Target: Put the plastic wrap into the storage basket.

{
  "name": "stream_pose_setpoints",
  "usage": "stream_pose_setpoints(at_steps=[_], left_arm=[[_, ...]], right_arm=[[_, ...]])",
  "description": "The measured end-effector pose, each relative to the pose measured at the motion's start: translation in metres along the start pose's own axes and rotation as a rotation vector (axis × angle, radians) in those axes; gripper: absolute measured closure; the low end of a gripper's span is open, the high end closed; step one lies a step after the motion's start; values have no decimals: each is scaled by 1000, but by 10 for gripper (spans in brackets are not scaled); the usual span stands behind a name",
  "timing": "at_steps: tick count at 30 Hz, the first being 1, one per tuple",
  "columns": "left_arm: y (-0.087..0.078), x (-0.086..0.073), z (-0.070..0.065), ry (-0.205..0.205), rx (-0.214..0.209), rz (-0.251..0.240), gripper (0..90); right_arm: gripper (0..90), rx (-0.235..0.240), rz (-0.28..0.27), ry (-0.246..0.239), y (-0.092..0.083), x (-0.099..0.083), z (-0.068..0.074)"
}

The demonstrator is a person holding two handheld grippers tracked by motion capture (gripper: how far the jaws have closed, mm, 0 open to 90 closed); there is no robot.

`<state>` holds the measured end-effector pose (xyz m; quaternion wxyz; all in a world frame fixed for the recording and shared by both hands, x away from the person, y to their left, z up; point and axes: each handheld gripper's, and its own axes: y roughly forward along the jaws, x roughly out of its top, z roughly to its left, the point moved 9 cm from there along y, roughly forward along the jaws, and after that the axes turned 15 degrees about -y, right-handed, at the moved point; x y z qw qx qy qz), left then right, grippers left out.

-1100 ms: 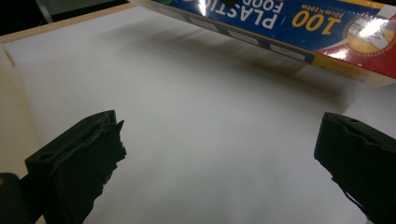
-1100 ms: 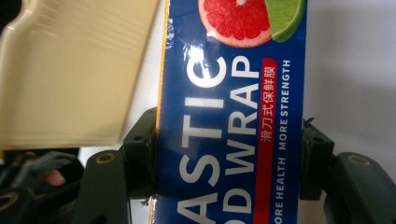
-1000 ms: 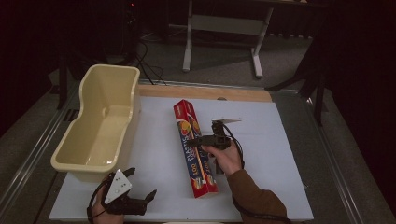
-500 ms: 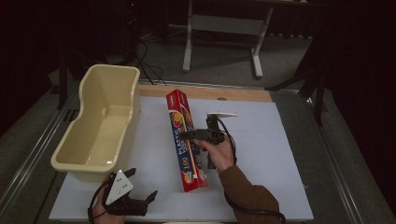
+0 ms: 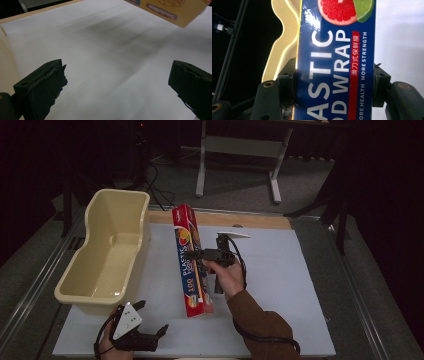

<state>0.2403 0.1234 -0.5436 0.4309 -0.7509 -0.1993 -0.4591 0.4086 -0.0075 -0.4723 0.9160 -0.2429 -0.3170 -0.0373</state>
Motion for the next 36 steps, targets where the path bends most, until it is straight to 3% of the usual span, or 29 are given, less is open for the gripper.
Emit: stream_pose_setpoints(at_steps=[20, 36], left_arm=[[-1, 1, 0, -8, -4, -9, 8], [-1, 1, 0, -5, -5, -9, 8]], right_arm=[[390, 64, -60, -4, 17, 28, 38], [391, 87, -97, -10, 23, 44, 56]])
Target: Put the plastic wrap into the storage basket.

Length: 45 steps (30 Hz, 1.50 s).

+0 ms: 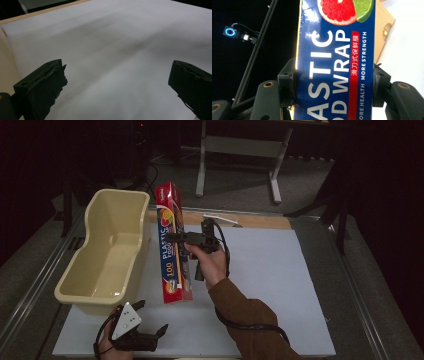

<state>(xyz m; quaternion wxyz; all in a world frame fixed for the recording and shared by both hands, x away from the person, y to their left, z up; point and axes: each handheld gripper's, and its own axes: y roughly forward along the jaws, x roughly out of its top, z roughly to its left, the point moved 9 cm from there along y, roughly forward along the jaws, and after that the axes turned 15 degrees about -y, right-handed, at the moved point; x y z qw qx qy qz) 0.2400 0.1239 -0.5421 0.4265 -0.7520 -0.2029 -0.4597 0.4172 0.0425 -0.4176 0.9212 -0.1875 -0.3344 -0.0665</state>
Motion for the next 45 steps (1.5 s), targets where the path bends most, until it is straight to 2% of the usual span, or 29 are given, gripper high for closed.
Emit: stream_pose_setpoints(at_steps=[1, 11, 24, 29, 33, 40, 45], left_arm=[[0, 0, 0, 0, 0, 0, 8], [-1, 0, 0, -2, 0, -6, 8], [-2, 0, 0, -6, 0, -16, 8], [-3, 0, 0, -6, 3, -23, 8], [-4, 0, -1, -10, 4, -29, 8], [-4, -1, -3, 9, 12, -26, 8], [-4, 0, -3, 7, 11, -33, 8]], right_arm=[[390, -1, -9, -10, 1, 3, 2], [390, 6, -37, 0, 8, 12, 10], [390, 35, -61, 19, 30, 18, 23], [390, 45, -78, 60, 43, 21, 25], [390, 43, -89, 59, 50, 25, 28], [390, 39, -105, 57, 58, 27, 32], [389, 46, -119, 75, 66, 28, 36]])
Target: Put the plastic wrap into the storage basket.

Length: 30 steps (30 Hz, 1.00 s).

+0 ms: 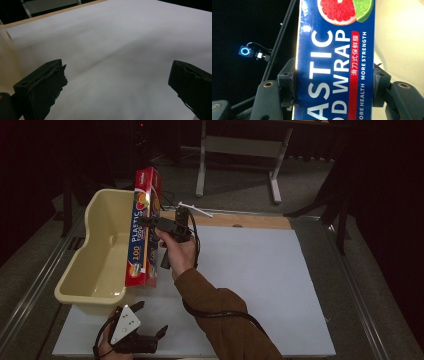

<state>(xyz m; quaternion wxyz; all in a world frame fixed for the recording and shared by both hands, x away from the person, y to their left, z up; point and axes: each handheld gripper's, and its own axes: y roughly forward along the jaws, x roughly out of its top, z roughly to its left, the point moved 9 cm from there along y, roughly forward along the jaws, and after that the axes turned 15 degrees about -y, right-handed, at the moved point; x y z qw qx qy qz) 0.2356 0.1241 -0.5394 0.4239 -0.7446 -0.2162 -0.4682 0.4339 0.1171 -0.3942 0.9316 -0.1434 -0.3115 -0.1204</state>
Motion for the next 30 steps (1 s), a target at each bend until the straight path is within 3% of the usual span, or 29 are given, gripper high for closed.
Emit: stream_pose_setpoints(at_steps=[9, 21, 30], left_arm=[[-1, 0, 1, -10, -2, -8, 8], [-3, 1, 1, -15, -8, -23, 8], [-3, 2, 0, -12, -13, -24, 8]], right_arm=[[389, -4, -9, 24, 16, -5, 1], [388, -40, -10, 16, 41, -13, 7], [388, -40, -15, 65, 56, -16, 10]])
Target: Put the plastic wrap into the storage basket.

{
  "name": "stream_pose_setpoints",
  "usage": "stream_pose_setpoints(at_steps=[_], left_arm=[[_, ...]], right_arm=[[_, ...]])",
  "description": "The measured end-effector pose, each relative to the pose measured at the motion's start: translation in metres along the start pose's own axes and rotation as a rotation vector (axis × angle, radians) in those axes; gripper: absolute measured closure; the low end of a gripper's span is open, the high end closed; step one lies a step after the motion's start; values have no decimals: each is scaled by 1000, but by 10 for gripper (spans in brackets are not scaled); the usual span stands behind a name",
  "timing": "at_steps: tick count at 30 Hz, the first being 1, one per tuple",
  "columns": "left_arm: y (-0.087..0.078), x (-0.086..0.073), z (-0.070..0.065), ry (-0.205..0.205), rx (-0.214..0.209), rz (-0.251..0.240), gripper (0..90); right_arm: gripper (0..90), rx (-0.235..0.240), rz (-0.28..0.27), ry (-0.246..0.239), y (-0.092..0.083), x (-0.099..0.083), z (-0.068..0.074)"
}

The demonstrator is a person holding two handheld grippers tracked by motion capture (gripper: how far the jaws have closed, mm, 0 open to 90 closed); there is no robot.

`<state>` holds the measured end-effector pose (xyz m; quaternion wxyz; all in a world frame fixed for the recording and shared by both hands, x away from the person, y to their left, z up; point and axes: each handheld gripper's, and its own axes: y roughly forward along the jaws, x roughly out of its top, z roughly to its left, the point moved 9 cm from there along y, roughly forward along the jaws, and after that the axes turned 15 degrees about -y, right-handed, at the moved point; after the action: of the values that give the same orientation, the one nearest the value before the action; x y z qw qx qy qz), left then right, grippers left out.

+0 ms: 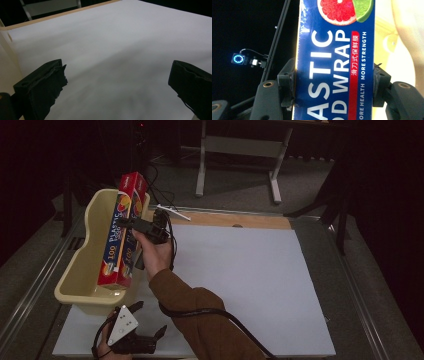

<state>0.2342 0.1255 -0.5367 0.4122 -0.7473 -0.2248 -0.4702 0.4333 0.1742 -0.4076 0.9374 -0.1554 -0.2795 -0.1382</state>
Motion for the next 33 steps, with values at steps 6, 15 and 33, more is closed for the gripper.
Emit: stream_pose_setpoints(at_steps=[6, 15, 33], left_arm=[[-1, 0, 0, 1, -1, -4, 8], [-1, 1, 0, -2, -2, -6, 8], [-2, 1, 0, -5, 1, -10, 8]], right_arm=[[387, -31, 13, 13, 9, -5, -4], [385, -86, 12, 0, 17, -10, -10], [332, -143, 102, -9, 29, -28, -15]])
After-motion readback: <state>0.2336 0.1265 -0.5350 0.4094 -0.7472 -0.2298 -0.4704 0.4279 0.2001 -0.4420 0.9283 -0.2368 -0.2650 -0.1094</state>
